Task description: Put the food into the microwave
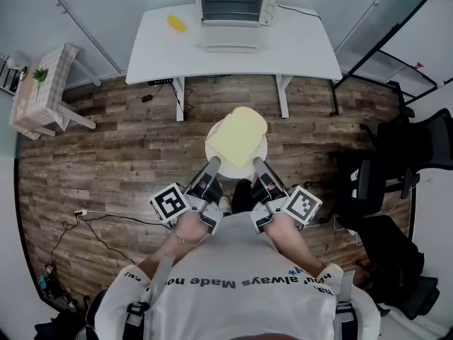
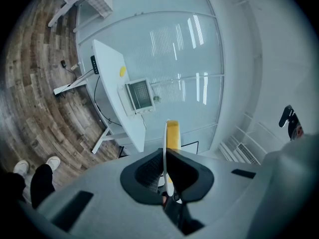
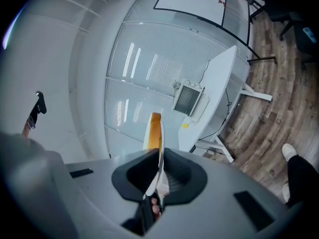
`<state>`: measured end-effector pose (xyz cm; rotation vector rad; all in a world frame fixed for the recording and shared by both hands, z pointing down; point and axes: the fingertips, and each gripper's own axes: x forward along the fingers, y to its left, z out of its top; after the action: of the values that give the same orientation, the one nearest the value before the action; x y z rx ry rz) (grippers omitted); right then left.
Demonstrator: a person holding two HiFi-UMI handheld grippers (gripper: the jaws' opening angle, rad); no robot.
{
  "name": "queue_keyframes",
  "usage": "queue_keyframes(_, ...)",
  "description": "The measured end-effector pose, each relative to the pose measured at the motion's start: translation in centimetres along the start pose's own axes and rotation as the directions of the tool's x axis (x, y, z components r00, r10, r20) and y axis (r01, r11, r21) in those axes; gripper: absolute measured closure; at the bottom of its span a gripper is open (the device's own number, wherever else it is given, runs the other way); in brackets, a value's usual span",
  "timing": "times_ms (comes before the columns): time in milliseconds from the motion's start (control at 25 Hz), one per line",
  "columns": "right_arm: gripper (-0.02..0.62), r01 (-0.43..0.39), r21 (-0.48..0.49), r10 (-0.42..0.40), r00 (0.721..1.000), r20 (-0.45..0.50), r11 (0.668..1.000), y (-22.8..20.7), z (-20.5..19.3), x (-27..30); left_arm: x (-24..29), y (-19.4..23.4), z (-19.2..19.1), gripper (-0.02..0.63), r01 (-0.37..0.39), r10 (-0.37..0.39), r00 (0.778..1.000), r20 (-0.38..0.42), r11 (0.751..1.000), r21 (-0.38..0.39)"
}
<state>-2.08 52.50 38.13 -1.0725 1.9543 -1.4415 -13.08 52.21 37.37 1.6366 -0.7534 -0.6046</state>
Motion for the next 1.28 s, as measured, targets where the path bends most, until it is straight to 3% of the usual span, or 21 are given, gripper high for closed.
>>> queue_keyframes(920,0.571,-0.029,0.011,0.029,0.999,-0.014,1.0,-6.0,21.1,10.7,23.6,0.4,5.3,0.588,-0.019,0.018,1.0,0.007,1.0,0.021)
queue_keyframes(1280,0.571,-0.038,0.013,0.038,0.998,-0.042,0.999,-8.1,26.0,13.0,29.0,0.9,5.8,0.588,-0.018,0.018,0.999,0.037,1.0,-0.011)
